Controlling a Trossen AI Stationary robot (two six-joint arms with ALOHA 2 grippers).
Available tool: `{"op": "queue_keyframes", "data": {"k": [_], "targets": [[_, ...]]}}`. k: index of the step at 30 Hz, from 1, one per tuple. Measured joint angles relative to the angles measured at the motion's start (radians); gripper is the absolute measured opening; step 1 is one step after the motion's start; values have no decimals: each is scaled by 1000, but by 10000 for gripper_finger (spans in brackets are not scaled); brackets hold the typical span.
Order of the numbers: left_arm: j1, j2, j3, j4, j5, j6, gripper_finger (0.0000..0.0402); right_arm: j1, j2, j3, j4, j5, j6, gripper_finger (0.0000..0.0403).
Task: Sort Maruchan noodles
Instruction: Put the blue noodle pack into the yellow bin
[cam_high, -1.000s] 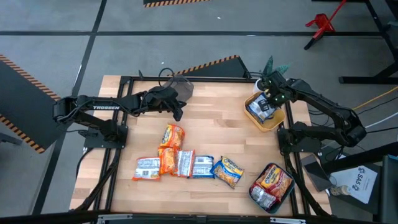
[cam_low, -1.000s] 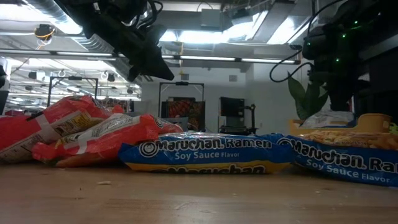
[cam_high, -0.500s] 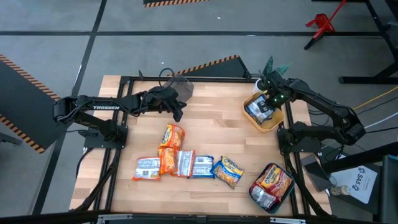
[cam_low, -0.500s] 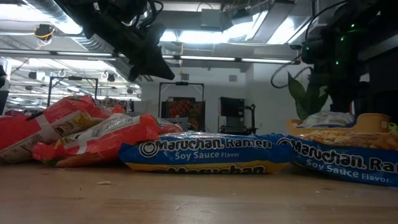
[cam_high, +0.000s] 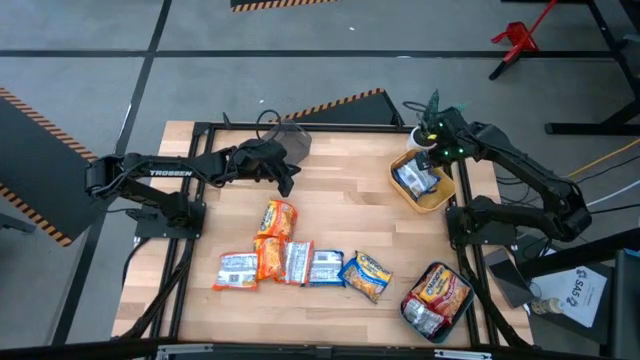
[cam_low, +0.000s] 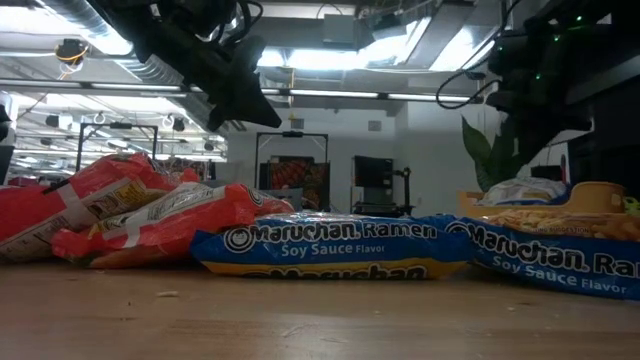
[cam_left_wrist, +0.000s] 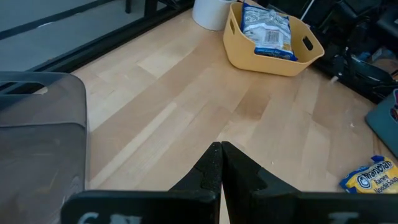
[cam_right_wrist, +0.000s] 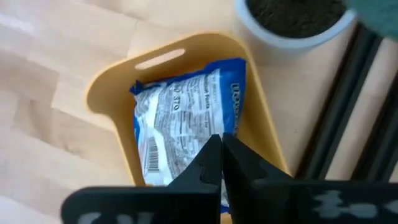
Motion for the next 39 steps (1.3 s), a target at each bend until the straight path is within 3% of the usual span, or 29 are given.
{"op": "queue_keyframes", "data": {"k": [10, 16, 21, 27, 33, 35, 39], "targets": [[0, 0, 0, 0, -3, 0, 0, 7, 15, -127, 81, -54, 36, 0], [0, 0, 0, 0, -4, -1, 0, 61, 14, -192, 112, 15, 72, 0], [0, 0, 0, 0, -3, -5, 0, 96, 11, -146, 118, 105, 83, 0], [0, 0, 0, 19, 66, -8, 0, 179, -24, 12, 91, 97, 91, 0], [-14, 0, 0, 128, 428, -8, 0, 363, -79, 119, 23, -108, 215, 0], [-58, 0, 3, 131, 467, 18, 0, 476, -92, 112, 19, -126, 304, 0], [-162, 17, 23, 121, 440, 189, 0, 742, -103, 94, 24, -69, 497, 13]]}}
